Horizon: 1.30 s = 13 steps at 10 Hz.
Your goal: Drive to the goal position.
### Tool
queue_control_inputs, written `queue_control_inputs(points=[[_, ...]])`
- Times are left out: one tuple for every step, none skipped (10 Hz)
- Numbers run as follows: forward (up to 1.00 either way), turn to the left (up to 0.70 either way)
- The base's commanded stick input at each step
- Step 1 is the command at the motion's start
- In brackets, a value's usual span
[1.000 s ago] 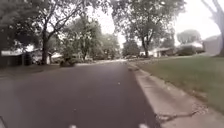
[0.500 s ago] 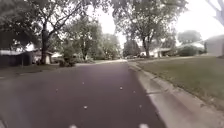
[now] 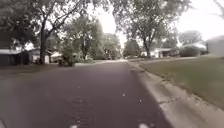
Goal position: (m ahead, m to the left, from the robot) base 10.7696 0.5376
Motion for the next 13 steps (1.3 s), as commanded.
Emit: queue_control_inputs(points=[[0.7,0.0],[0.7,0.0],[0.7,0.0],[0.7,0.0],[0.7,0.0],[0.7,0.0],[0.7,0.0],[0.7,0.0],[0.7,0.0],[0.7,0.0],[0.7,-0.01],[0.7,-0.11],[0.7,-0.21]])
